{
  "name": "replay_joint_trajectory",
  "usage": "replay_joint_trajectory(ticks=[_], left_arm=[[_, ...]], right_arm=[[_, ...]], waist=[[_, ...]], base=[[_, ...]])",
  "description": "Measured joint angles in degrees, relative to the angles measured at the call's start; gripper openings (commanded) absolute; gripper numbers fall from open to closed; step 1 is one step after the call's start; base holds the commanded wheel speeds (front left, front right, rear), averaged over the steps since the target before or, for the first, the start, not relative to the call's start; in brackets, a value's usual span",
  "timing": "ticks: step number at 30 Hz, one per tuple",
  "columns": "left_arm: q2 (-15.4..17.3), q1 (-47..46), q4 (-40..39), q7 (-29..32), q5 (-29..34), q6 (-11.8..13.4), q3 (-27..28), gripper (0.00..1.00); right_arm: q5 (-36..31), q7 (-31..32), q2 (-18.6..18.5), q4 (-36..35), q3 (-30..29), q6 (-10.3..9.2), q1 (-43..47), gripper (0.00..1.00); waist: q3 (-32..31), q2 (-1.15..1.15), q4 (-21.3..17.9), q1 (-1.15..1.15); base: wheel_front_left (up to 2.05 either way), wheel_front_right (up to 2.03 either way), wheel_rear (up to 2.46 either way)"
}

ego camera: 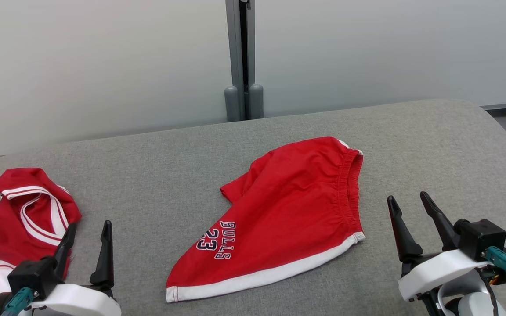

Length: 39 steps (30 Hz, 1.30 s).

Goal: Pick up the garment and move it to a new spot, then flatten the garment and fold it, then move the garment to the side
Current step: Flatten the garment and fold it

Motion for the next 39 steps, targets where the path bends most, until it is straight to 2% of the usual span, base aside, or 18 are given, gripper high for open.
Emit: replay_joint_trajectory(ticks=[11,15,18,24,32,39], left_arm=[[-0.3,0.1,-0.7,0.2,0.3,-0.2,-0.1,1.00],[-0.4,1.4,-0.1,5.9,-2.9,-2.2,-1.7,1.00],[-0.4,1.7,-0.1,10.9,-5.6,-4.0,-3.1,1.00],[-0.1,1.8,-0.8,19.2,-8.7,-5.5,-5.8,1.00],[0.9,0.6,-2.2,25.5,-9.6,-6.8,-8.4,1.00],[0.2,-2.4,-0.3,26.6,-9.5,-8.7,-9.9,1.00]], right_arm=[[0.2,1.4,-0.6,-0.6,-0.1,0.00,0.0,1.00],[0.5,5.9,-1.8,1.5,0.2,0.00,-0.5,1.00],[1.7,11.9,-3.4,4.1,2.9,0.00,-1.9,1.00],[7.4,21.1,-6.7,7.1,7.0,0.00,-4.2,1.00],[10.4,24.8,-8.9,8.9,9.7,0.00,-8.5,1.00],[12.7,28.0,-9.5,12.2,13.0,0.01,-12.0,1.00]], waist=[[-0.2,0.00,0.7,0.00],[0.2,0.00,0.7,0.00],[0.8,0.00,0.9,0.00],[1.8,0.00,2.2,0.00],[5.0,0.00,3.6,0.00],[8.6,0.00,4.7,0.00]], base=[[0.00,0.00,0.00],[0.00,0.00,0.00],[0.00,0.00,0.00],[0.00,0.00,0.00],[0.00,0.00,0.00],[0.00,0.00,0.00]])
